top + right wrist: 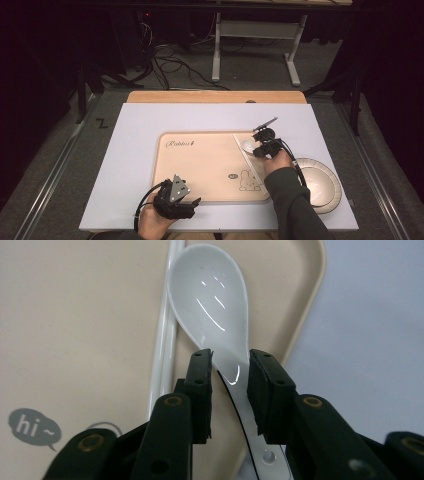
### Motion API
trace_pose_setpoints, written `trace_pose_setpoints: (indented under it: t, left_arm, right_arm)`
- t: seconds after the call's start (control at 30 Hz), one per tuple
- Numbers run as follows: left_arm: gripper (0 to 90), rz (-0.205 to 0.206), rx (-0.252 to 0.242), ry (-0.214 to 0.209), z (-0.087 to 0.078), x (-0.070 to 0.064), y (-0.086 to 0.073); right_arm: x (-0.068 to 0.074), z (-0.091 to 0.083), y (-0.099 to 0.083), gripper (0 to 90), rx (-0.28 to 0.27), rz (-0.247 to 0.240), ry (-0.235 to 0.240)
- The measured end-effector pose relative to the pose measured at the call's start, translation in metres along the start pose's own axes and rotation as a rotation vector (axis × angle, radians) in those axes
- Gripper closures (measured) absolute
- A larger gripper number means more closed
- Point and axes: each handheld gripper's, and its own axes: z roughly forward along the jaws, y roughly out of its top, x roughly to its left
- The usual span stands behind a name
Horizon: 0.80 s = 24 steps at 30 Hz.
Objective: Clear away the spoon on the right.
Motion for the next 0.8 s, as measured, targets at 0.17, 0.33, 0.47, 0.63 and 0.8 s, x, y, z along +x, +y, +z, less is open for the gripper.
trace_pose_setpoints:
  t: [0.17, 0.33, 0.47, 0.63, 0.8]
  left_arm:
    - [26.9, -0.001, 0.001, -0.001, 0.0003, 0.0002, 0.0]
    - [26.9, 0.003, 0.002, -0.003, 0.0004, -0.0003, 0.0]
    - [26.9, 0.002, -0.001, -0.001, 0.0, -0.0002, 0.0001]
    - [26.9, 0.005, -0.002, 0.0, 0.0, -0.0006, 0.0003]
    - [26.9, 0.006, -0.001, 0.0, 0.0001, -0.001, 0.0003]
  right_arm:
    - [-0.0008, -0.0017, -0.0018, 67.7, -0.001, -0.028, -0.017]
    - [-0.0021, 0.0022, -0.0022, 68.9, 0.029, -0.034, -0.016]
    - [-0.0011, 0.0038, -0.0038, 71.9, 0.043, -0.027, -0.01]
    - [-0.0002, 0.0021, -0.0029, 73.9, 0.042, -0.025, -0.005]
    - [-0.0021, 0.0014, -0.0022, 74.6, 0.03, 0.012, 0.015]
